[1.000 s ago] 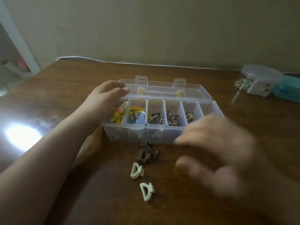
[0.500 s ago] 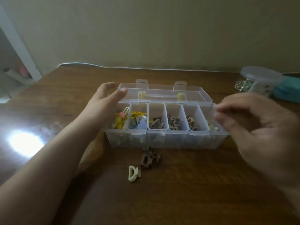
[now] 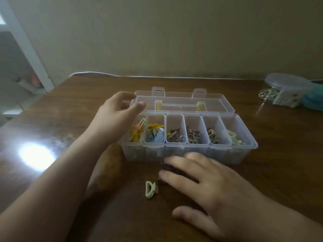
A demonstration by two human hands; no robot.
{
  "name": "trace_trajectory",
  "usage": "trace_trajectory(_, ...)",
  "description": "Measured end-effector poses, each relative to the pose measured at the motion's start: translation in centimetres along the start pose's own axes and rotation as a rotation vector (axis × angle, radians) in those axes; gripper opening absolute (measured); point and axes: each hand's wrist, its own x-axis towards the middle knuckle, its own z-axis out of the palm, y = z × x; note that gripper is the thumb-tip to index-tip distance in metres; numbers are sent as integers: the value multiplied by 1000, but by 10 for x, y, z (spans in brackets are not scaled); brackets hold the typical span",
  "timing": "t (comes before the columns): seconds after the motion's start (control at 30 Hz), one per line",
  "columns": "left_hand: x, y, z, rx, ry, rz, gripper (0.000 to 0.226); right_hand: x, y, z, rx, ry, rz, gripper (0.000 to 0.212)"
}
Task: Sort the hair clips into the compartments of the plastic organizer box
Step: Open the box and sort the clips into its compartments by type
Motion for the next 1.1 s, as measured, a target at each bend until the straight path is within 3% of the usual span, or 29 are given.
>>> trace_trajectory(0.17,-5,2,-2,59,-99,38,60,-2,8,3,186,-11,-4,20)
trace_trajectory(0.27,-8,3,0,136,-100,73,61,-4,13,-5,234,59,-31,18)
trace_trajectory(0.33,-8,4,1,144,-91,81,60,-7,20,-18,280,222,-2,10)
trace_trajectory(0.4,-8,3,0,151,-91,82,59,-10,29,-35,267,457,118,6)
trace_trajectory(0.47,-8,2,0,156,-94,77,57,-13,43,-46,163,567,273,9)
trace_trajectory(0.53,-7,1,0,153,-90,76,57,-15,57,-44,125,483,383,14)
trace_trajectory(0.6,-6,0,0,150,-87,71,57,-18,65,-38,125,397,380,11)
trace_trajectory(0.77,-6,0,-1,150,-85,69,56,-10,35,-39,12,565,250,19)
trace_trajectory(0.87,-6,1,1,146,-77,73,55,-4,7,-24,44,289,-3,28)
trace_trajectory(0.97,-5,0,1,144,-82,65,56,-5,0,-4,75,4,-92,24)
trace_trajectory(1.03,-4,-2,1,126,-90,54,56,-4,2,-4,185,-19,-140,15)
trace_trajectory(1.1,-3,-3,1,116,-90,51,55,-5,8,-14,323,90,-143,19)
